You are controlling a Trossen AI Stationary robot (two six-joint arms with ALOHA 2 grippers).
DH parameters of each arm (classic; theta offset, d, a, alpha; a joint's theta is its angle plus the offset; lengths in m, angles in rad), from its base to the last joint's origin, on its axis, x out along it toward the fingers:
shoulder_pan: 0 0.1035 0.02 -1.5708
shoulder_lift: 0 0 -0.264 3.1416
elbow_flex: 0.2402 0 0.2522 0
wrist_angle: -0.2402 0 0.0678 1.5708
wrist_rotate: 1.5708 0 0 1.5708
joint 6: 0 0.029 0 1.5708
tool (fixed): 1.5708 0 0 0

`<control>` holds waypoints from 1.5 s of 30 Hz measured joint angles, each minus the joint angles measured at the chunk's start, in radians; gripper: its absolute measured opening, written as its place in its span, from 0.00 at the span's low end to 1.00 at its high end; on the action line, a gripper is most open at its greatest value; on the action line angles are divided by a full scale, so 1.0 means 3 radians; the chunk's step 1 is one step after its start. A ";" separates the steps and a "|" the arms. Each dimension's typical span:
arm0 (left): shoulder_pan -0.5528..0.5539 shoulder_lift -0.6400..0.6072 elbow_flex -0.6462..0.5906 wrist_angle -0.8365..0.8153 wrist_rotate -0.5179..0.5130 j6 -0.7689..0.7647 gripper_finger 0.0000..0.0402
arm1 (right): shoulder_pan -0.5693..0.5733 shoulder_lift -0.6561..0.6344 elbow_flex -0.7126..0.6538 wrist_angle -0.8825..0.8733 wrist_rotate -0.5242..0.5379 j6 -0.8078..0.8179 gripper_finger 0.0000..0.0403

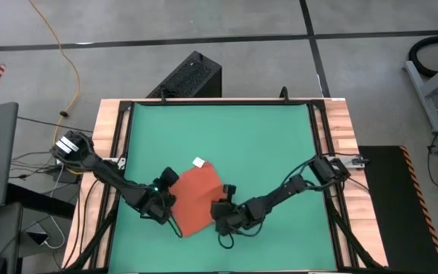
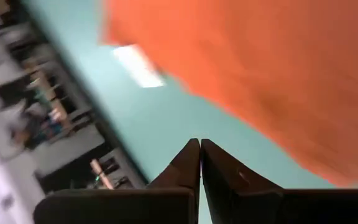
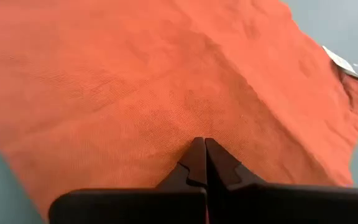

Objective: Roll napkin
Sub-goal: Fold the orange table napkin

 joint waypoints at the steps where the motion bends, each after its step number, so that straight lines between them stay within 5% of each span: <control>1: -0.0002 -0.0076 0.0001 -0.0013 -0.0123 -0.0163 0.01 | 0.0025 0.0003 0.0001 0.0054 0.0009 0.0031 0.02; 4: -0.0022 -0.0384 -0.0002 0.0103 -0.0222 -0.1012 0.01 | 0.0096 0.0010 0.0000 0.0153 -0.0024 0.0301 0.02; 12: -0.0387 -0.1000 0.0007 0.1101 0.0415 -0.2521 0.01 | 0.0203 0.0026 -0.0010 0.0558 -0.0100 0.0469 0.02; 16: -0.0666 -0.0780 0.0007 0.1176 0.0244 -0.2958 0.00 | 0.0206 0.0038 -0.0017 0.0891 -0.0090 0.0290 0.02; 22: -0.0951 0.0088 0.0006 0.1430 0.0213 -0.3603 0.00 | 0.0244 0.0006 0.0108 0.0973 -0.0008 0.0027 0.03; 29: -0.1062 0.0651 0.0009 0.1651 0.0098 -0.3921 0.00 | 0.0136 -0.0013 0.0140 0.0776 0.0265 -0.0151 0.03; 37: -0.1046 0.0632 0.0013 0.1174 0.0176 -0.3913 0.00 | -0.0195 -0.0016 0.0139 0.0098 0.0196 0.0196 0.02; 45: -0.0707 0.0622 0.0010 0.1120 0.0176 -0.3510 0.00 | -0.0139 -0.0032 0.0148 -0.0520 0.0252 0.0926 0.02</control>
